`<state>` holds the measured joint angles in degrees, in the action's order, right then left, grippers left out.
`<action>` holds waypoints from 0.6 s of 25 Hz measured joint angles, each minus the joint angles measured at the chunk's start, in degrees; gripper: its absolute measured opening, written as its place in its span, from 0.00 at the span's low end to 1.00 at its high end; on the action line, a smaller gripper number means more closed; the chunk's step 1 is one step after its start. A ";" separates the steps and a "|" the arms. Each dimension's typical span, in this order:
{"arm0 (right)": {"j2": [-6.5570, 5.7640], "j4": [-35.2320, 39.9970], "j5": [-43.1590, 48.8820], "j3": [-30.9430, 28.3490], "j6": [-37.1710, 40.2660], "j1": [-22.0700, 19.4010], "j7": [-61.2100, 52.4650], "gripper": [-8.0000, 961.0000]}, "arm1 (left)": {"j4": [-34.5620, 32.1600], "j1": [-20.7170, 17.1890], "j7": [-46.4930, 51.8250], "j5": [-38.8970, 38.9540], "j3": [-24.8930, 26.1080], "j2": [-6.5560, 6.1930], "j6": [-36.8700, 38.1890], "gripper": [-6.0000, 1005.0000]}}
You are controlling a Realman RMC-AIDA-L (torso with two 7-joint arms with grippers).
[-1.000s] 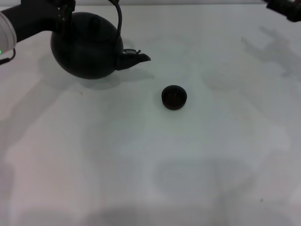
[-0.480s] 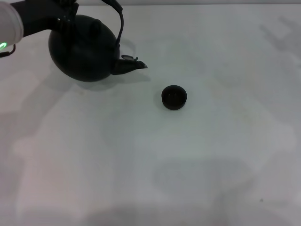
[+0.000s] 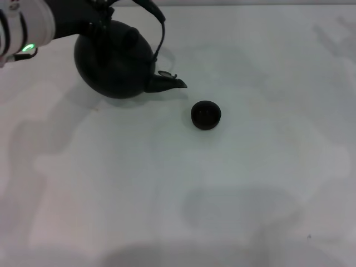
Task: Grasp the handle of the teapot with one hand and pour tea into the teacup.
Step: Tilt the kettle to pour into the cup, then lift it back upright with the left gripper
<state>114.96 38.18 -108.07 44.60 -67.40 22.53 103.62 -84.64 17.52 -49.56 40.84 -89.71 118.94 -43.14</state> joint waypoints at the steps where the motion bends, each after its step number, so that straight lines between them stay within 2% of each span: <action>1: 0.00 -0.12 -0.01 0.00 0.03 0.06 0.04 0.88 | -0.07 0.18 0.39 -0.50 -0.40 0.00 -0.03 0.14; 5: 0.00 -0.34 -0.03 -0.03 0.64 0.29 0.17 0.88 | -0.34 1.77 2.56 -4.16 -2.76 -0.02 -0.65 0.14; 15: 0.00 -0.49 -0.03 -0.03 1.60 0.35 0.34 0.88 | -1.04 3.92 3.48 -6.41 -5.11 0.08 -2.51 0.14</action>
<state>114.96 37.69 -108.10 44.57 -65.80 22.88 103.97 -85.68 21.44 -46.08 34.43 -94.82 119.02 -45.65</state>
